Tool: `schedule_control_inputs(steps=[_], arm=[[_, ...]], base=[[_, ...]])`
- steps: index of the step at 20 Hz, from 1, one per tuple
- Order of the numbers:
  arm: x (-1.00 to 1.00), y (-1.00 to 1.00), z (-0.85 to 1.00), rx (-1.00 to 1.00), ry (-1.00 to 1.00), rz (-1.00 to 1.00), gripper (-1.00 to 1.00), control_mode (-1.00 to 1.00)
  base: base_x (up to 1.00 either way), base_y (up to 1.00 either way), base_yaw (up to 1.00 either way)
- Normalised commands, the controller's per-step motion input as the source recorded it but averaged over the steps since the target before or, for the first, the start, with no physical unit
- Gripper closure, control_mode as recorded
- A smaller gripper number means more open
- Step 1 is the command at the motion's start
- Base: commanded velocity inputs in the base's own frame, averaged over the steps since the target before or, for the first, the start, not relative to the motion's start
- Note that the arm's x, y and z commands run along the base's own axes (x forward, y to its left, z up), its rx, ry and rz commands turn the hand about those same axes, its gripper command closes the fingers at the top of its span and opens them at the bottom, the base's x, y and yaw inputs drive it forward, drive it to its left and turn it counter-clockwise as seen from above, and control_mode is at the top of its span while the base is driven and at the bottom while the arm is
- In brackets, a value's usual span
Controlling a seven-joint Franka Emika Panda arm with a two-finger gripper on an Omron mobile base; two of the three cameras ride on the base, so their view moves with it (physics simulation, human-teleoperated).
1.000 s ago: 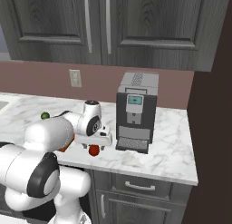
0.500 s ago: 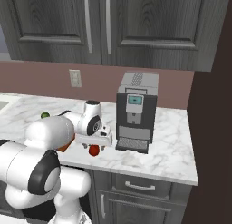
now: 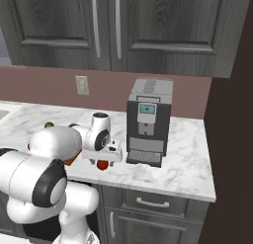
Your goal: Place the avocado, onion, tomato, and bell pepper on the cutting board.
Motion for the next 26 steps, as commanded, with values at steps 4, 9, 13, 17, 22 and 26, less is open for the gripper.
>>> schedule_control_inputs(steps=[4, 9, 13, 17, 22, 26], arm=[[0.00, 0.02, -0.03, 0.00, 0.00, 0.00, 1.00, -1.00], [0.00, 0.06, 0.22, 0.03, -0.03, -0.06, 1.00, -1.00], [0.00, 0.23, 0.87, 0.11, -0.11, -0.12, 1.00, -1.00], [0.00, 0.40, 0.86, 0.08, -0.12, -0.12, 1.00, -1.00], [0.20, 0.84, 0.36, 0.00, -0.08, -0.12, 1.00, -1.00], [0.37, 0.93, 0.12, -0.02, -0.03, -0.13, 1.00, -1.00]], base=[[0.00, 0.00, 0.00], [0.00, 0.00, 0.00], [0.00, 0.00, 0.00], [0.00, 0.00, 0.00], [0.00, 0.00, 0.00], [0.00, 0.00, 0.00]])
